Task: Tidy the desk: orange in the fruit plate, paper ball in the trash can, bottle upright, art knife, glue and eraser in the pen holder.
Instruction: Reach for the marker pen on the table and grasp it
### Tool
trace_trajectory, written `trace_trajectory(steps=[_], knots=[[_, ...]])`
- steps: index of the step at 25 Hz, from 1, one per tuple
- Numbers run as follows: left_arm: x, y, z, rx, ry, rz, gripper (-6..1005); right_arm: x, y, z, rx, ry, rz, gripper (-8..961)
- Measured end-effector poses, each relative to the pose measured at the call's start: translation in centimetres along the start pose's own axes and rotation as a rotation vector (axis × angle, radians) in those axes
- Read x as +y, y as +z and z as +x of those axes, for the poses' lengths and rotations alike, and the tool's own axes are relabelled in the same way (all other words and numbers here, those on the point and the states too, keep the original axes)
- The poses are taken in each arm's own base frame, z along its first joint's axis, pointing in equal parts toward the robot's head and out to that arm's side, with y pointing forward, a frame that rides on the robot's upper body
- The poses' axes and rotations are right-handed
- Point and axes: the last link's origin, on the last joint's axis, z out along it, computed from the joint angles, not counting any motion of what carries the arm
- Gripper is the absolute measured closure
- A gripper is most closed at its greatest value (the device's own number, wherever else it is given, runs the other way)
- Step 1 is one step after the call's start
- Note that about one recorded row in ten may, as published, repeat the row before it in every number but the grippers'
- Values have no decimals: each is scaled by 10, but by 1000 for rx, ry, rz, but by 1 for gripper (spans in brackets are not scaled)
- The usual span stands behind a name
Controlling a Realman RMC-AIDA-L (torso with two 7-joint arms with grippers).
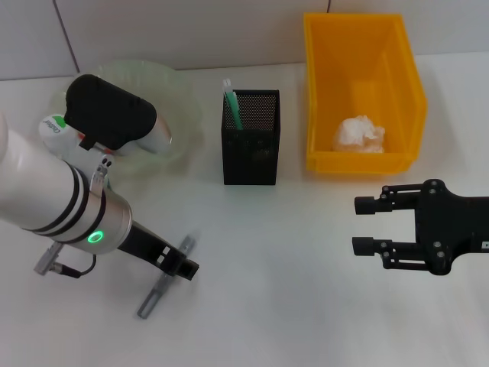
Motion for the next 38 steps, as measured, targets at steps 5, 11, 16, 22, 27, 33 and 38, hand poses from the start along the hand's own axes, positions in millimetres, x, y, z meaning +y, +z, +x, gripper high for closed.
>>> trace_trajectory(steps=[5,11,16,22,27,33,38], knots=[[3,3,-3,-5,26,12,322,-1,0,0,1,-1,4,379],[6,2,-2,-11,84,60,323,-2,1,-1,0,-1,6,379],[8,-3,0,4,95,74,325,-3,2,0,-1,2,6,380],[11,-2,0,0,98,67,326,-4,3,-1,0,-1,10,380],[12,0,-2,-5,102,64,327,-6,4,-2,1,-5,14,380],[14,1,-2,-8,107,62,328,-7,5,-3,0,-7,13,379],[13,3,-3,-13,111,67,329,-8,6,-3,-1,-2,11,379]])
